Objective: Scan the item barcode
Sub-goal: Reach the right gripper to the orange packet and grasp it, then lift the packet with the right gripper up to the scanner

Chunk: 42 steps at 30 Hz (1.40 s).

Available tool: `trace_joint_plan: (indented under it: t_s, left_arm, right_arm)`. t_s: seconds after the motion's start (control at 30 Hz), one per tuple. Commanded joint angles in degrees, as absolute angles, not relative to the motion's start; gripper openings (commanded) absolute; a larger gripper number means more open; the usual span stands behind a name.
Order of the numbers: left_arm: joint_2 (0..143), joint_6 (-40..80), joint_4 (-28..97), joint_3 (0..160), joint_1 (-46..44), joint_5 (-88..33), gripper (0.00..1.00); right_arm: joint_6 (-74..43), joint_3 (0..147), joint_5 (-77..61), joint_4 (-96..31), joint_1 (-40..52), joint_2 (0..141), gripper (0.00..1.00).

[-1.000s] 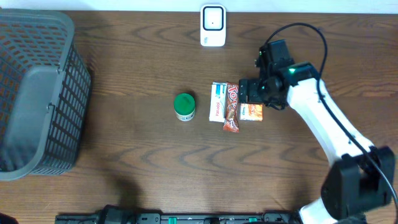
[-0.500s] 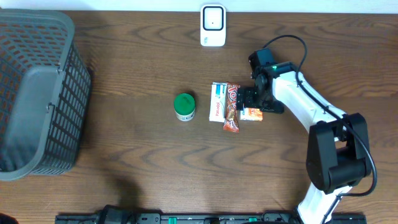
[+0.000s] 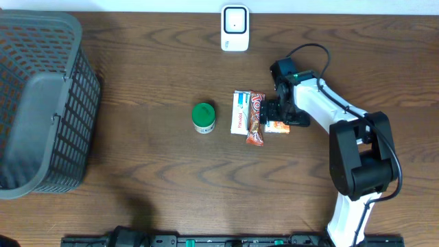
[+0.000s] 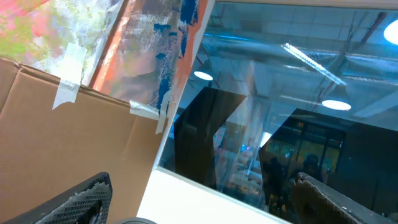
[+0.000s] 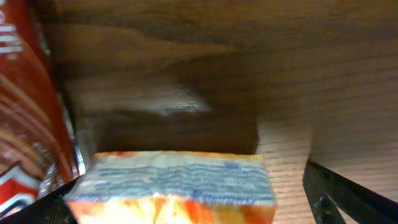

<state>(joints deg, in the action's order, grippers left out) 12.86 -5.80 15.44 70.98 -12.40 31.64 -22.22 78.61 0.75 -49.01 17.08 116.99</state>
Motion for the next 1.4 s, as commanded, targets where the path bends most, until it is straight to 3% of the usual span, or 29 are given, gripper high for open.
trace_joint_plan:
  t_s: [0.0,0.23,0.57,0.93,1.2,1.37]
  left_arm:
    - [12.3,-5.3,15.2,71.3,-12.2,31.5,0.92]
    - [12.3,-5.3,15.2,71.3,-12.2,31.5,0.92]
    - [12.3,-5.3,15.3,71.3,-12.2,31.5,0.93]
    - [12.3,-5.3,15.3,71.3,-12.2,31.5,0.92]
    - [12.3,-5.3,15.3,71.3,-12.2,31.5,0.92]
    - [12.3,-5.3,15.3,71.3,-12.2,31.5,0.92]
  right_arm:
    - [-23.1,79.4,1.4,-48.7,17.4,117.7,0.94]
    - [-23.1,79.4,1.3,-48.9,17.4,117.7,0.7]
    - [-23.1,81.1,-4.5,-53.5,17.2,117.7,0.63]
    - [-23.1,96.9,-15.6,-80.0,17.2,117.7,0.6]
    - [-14.2,98.5,-32.6,-90.9,17.4,117.7,0.56]
    - [-12.1,98.5,-34.6,-95.5,18.0,117.7,0.56]
